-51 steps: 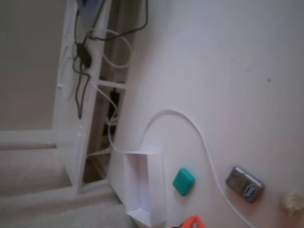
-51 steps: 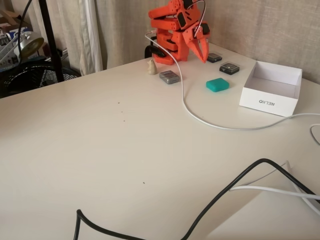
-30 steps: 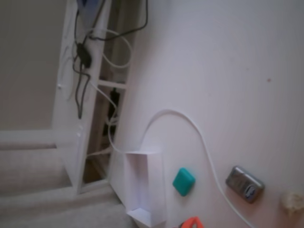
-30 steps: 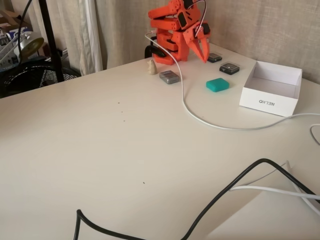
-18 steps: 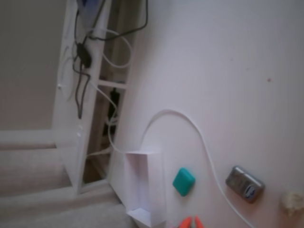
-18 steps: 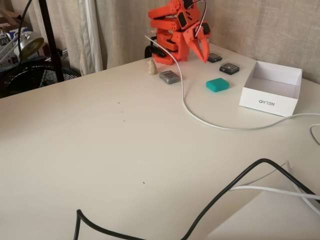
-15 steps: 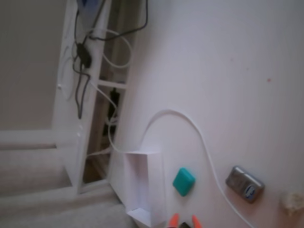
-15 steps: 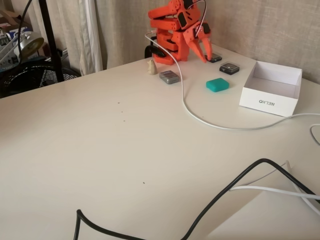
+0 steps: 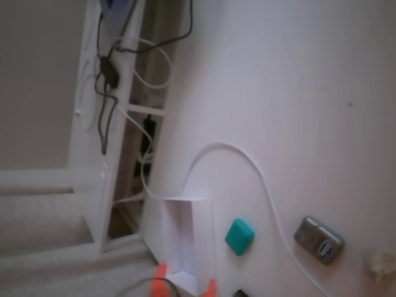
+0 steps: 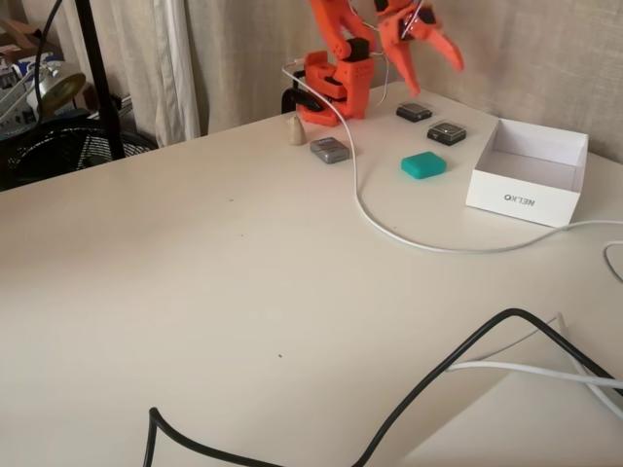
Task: Grasp the green cube and put it in the bin.
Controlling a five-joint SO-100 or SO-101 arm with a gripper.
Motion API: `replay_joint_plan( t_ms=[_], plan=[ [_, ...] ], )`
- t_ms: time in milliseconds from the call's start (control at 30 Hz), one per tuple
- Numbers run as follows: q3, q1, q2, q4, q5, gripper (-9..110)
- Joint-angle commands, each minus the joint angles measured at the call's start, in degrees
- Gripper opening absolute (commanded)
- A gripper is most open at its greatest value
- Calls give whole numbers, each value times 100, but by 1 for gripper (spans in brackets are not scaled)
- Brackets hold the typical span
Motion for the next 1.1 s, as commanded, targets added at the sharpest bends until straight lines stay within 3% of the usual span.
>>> replay_joint_plan(
  t_ms=[0,433,1067],
  plan=[
    [-1477,158,-1345,387,229,38],
    [-1802,923,-3867,149,193,38],
    [-1811,545,-4957,-264,176,38]
  ],
)
